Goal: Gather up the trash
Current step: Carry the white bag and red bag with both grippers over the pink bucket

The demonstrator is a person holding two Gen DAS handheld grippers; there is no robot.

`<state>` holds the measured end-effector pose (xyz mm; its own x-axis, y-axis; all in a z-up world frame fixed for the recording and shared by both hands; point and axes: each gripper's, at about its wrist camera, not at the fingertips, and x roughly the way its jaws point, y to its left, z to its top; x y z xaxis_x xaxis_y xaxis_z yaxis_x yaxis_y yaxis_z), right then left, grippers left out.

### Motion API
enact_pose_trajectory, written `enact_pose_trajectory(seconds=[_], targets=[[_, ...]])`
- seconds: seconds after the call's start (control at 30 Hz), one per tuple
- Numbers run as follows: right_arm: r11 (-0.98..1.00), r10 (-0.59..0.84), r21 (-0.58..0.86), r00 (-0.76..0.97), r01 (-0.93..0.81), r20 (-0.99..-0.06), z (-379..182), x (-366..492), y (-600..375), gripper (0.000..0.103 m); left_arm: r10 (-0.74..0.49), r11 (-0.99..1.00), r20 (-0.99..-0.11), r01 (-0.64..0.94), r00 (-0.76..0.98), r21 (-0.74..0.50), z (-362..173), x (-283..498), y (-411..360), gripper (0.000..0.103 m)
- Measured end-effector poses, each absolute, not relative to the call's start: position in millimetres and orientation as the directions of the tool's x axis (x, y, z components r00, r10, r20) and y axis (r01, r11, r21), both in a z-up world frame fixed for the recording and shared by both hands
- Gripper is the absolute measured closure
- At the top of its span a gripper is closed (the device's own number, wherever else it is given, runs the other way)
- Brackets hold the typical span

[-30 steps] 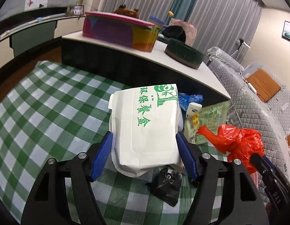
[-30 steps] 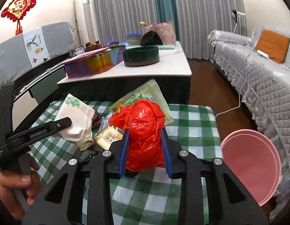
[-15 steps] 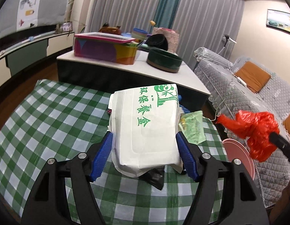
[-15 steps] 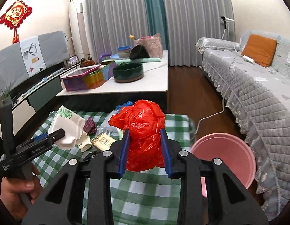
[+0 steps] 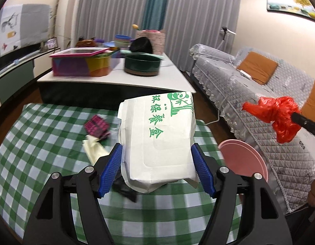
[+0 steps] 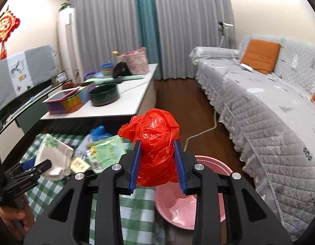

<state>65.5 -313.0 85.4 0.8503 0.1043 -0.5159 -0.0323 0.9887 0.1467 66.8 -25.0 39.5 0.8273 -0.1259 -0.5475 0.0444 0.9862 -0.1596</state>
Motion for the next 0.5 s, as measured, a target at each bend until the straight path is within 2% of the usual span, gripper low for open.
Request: enact_pose_trajectory(seconds=[0.5], targets=[[0.986,-0.017,0.132,0.852,0.101,-0.523,52.1,71.1,-383.1,0.071,-0.259,0.966,-0.539,0.212,0.801,-0.149,31.0,100.0,-142.0,0.036]])
